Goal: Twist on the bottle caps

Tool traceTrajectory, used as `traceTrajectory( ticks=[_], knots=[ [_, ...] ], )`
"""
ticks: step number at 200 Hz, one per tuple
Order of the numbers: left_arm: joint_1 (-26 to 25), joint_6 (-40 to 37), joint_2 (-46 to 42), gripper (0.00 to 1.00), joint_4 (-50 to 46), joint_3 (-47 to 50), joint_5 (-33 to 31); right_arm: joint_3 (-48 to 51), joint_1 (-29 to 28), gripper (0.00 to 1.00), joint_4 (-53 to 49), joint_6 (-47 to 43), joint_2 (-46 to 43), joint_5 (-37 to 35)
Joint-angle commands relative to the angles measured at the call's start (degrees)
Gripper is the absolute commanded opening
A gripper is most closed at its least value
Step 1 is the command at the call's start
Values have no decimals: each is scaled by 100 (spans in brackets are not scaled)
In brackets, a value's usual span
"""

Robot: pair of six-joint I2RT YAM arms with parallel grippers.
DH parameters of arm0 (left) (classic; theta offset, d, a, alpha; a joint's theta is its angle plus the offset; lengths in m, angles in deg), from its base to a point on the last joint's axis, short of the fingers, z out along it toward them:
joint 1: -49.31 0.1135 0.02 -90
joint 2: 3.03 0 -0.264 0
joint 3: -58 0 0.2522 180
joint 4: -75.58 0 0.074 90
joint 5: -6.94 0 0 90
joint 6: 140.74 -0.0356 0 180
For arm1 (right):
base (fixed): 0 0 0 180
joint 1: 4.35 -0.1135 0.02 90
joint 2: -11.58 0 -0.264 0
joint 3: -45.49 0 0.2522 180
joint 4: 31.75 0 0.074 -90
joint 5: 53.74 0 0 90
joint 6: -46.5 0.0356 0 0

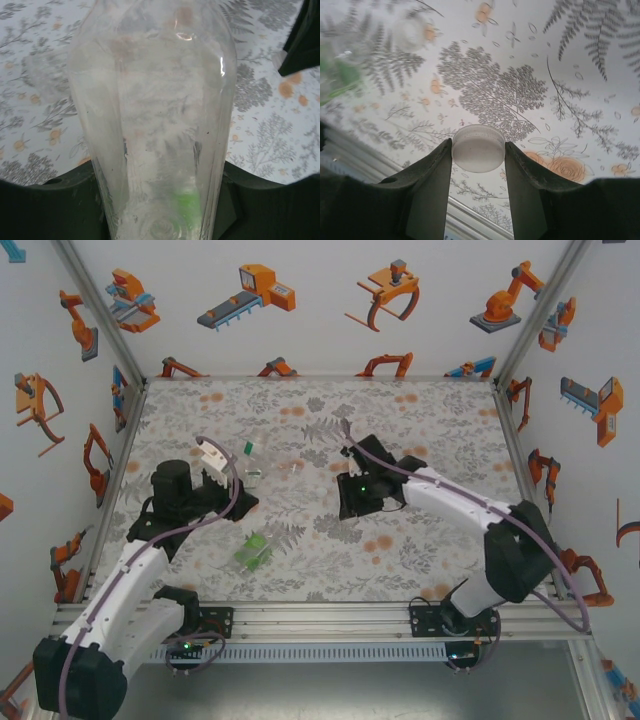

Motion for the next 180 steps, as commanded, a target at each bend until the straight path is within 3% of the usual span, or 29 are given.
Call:
traceTrajectory(
  ticks=[1,44,73,122,180],
  knots=[
    [-95,-729,221,0,-276,-539,1132,94,414,17,429,-1217,-438,1438],
    [-618,-2406,660,0,-1798,-1494,1631,-431,847,14,66,-3039,-1108,3184],
    [-1026,-3340,902,0,-2760,-2115,1601,-1162,863,9,-670,-4326,-1352,3598],
    [-1517,-3834,935,0,-3398,-2620,1251,-2128,859,3,-1533,-5683,-1659,3705],
    [-1826,-3939,970,0,-3563,-2901,1064,-2834,591,0,-1808,-5815,-1527,4461]
  ],
)
